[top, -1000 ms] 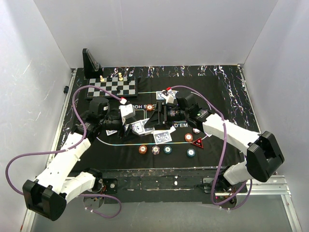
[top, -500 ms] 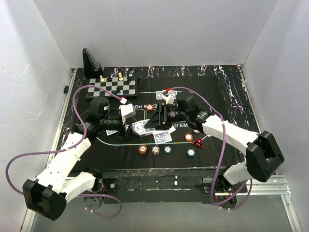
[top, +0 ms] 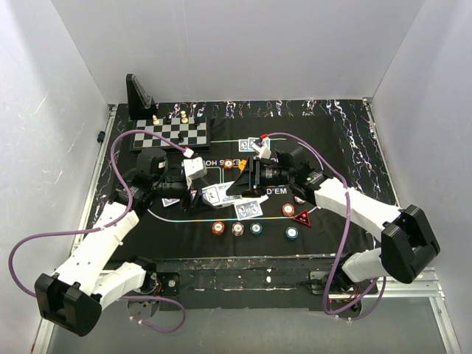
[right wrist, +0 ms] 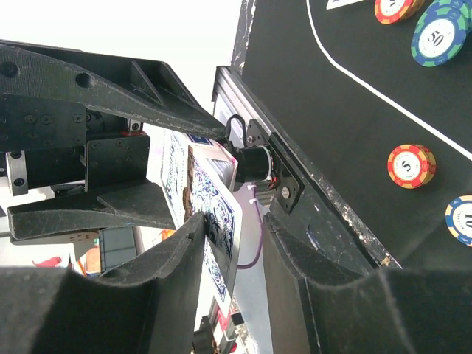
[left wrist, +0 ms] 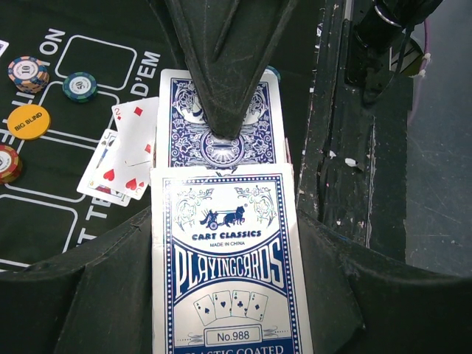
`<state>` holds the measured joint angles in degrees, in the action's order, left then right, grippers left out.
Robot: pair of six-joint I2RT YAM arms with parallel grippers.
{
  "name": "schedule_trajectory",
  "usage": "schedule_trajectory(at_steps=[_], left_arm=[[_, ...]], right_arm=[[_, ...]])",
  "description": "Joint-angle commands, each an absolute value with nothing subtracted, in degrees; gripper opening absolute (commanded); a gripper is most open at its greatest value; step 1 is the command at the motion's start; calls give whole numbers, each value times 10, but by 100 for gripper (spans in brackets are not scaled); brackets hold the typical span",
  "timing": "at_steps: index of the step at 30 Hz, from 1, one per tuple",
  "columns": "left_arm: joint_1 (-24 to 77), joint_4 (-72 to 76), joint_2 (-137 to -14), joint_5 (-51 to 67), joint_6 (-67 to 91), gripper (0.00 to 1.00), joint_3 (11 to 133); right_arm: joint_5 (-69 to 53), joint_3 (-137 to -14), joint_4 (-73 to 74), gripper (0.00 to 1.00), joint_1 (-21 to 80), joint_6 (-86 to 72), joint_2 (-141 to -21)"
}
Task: Distribute texas hold em gaming equipment
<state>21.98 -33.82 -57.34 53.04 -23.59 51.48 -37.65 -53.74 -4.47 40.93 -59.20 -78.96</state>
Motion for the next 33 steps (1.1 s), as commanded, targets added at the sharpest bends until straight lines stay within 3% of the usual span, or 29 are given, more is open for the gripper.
schedule_trajectory(at_steps=[1,12,33], left_arm=[[218,-303,-558,552,-226,27,538],[218,-287,-554,551,-212,27,530],[214,-178,-525,546,-123,27,461]], right_arm=[[-381,-525,-37,43,399,-589,-772],[-381,-522,-10,41,377,-576,-745],[-399,-537,48,22,329,-568,-690]])
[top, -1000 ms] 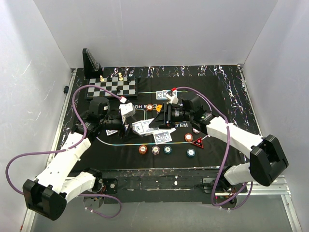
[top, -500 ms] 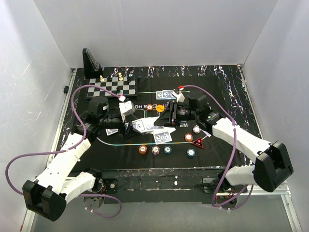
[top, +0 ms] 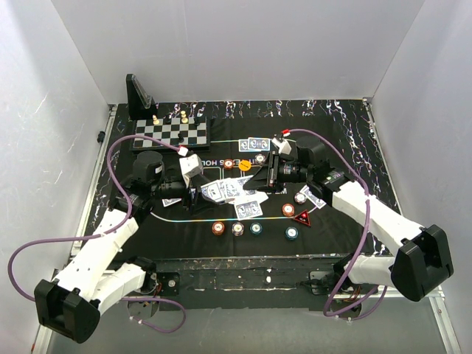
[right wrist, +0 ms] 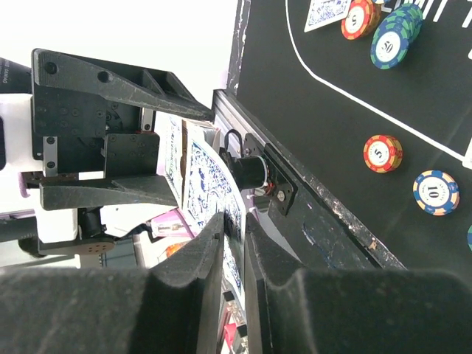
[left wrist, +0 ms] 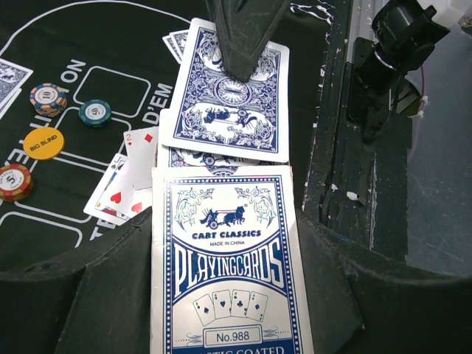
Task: Distribute texas hold em gaming equipment
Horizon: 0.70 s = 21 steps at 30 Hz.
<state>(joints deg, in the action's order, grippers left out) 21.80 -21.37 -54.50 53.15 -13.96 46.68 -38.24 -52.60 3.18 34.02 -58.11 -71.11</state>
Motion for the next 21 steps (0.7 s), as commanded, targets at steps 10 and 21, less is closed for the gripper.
schedule_trajectory(at_steps=[10,21], left_arm=[[209,-185,-515,540,-134,26,456],[200,-207,-517,542,-145,26,460]], right_arm=[[-435,-511,5,14,301,-609,-669],[-475,-464,-1,1,214,-581,-657]])
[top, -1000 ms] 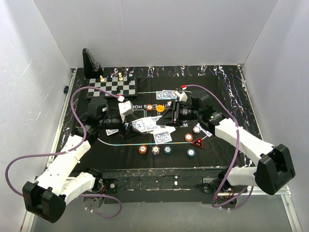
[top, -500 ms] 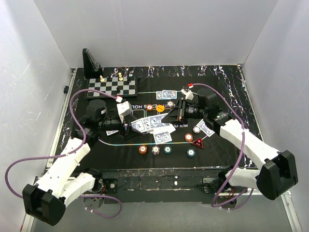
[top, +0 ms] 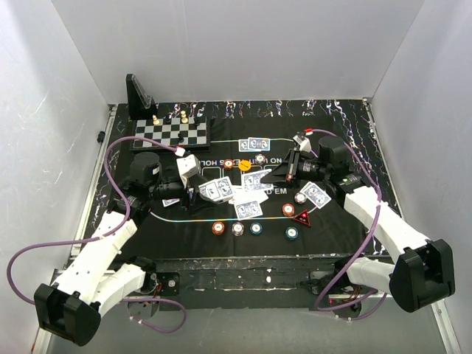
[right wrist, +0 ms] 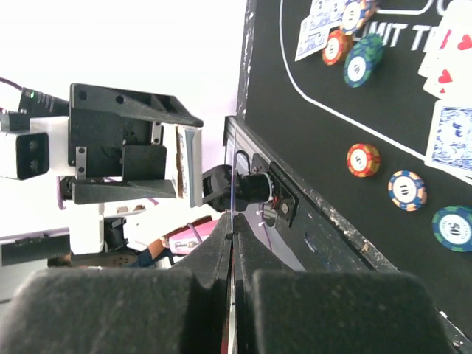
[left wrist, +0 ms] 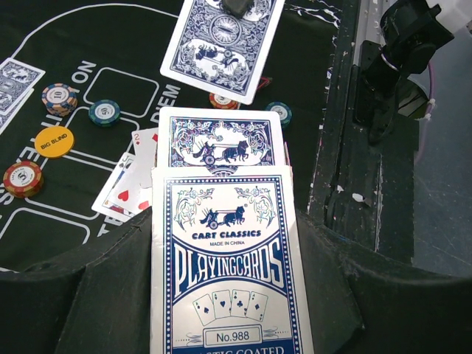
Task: Distribute texas hold em gaming equipment
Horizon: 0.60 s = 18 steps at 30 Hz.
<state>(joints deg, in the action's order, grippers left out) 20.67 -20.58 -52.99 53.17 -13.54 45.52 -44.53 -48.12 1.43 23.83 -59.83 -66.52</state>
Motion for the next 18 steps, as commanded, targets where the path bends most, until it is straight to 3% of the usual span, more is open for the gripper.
schedule_trajectory(at_steps=[1,18], left_arm=[[198,-207,-516,542,-146,26,460],[178,-219,-498,568,-135,27,446]], right_arm=[[-472,-463,20,1,212,-571,-663],[-374,-484,-42,1,276,-492,-936]])
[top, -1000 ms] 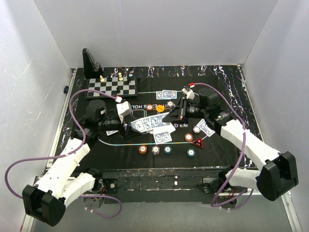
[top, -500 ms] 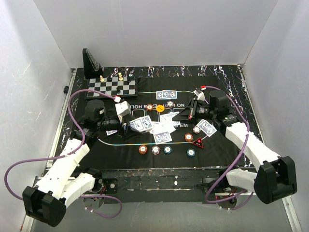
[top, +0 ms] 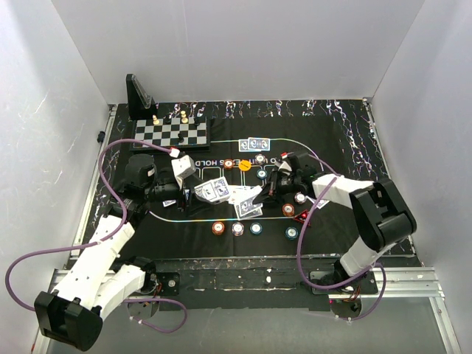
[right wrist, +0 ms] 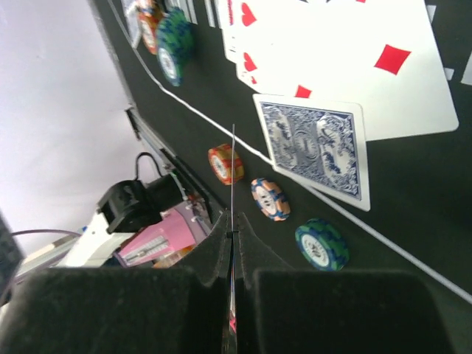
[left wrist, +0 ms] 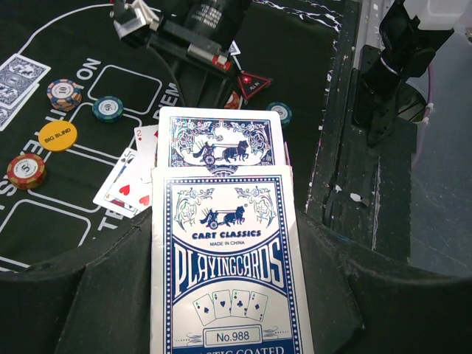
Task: Distribute texas hold em gaming equipment
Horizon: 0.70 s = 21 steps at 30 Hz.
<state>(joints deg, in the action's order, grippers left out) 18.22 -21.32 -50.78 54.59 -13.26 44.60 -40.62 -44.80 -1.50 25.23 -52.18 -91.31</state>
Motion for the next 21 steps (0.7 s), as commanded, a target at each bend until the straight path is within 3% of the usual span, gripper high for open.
schedule_trajectory(at_steps=[1,11,16,21], left_arm=[[178,-219,-500,569,-134,27,446],[177,-240,-501,584,-151,27,454],[178,-246,-500,584,-156,26,459],[178,-246,-497,584,-157,27,459]], right_arm=[[-366,-486,-46,1,280,-490,-946],[-274,-497,-23,3,313,-439,-998],[-195,-534,87,29,330,-402,-991],[-135,-564,159,48,339,-388,-937]])
